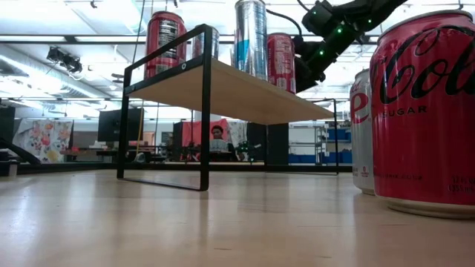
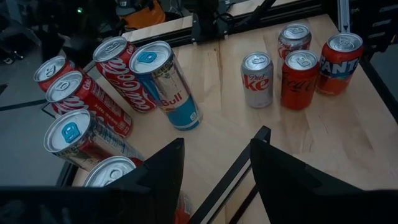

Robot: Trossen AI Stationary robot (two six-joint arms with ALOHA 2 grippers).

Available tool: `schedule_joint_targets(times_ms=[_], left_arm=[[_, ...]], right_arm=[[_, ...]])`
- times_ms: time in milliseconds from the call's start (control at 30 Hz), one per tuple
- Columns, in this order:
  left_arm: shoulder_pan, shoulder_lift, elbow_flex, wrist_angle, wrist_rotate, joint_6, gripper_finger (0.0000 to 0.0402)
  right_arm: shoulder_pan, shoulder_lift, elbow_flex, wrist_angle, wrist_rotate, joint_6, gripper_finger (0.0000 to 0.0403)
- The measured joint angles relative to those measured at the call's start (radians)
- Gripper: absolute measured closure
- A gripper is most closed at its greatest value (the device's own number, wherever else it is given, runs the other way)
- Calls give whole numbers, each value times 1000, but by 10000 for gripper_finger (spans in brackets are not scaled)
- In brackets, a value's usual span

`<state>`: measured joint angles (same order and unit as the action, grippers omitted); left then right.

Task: Place canned beverage on shelf
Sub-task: Put the top red soda can on the shelf

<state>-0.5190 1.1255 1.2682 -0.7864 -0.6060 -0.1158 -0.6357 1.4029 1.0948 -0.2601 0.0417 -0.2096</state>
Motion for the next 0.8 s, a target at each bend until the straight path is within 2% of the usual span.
schedule_joint_targets(times_ms=[200, 800], left_arm=[[0, 0, 1, 0, 0, -1, 209], [0, 0, 1, 0, 0, -2, 209]], right_arm=[[-28, 2, -66, 97, -116, -4, 51], [39, 2, -97, 136, -122, -17, 51]])
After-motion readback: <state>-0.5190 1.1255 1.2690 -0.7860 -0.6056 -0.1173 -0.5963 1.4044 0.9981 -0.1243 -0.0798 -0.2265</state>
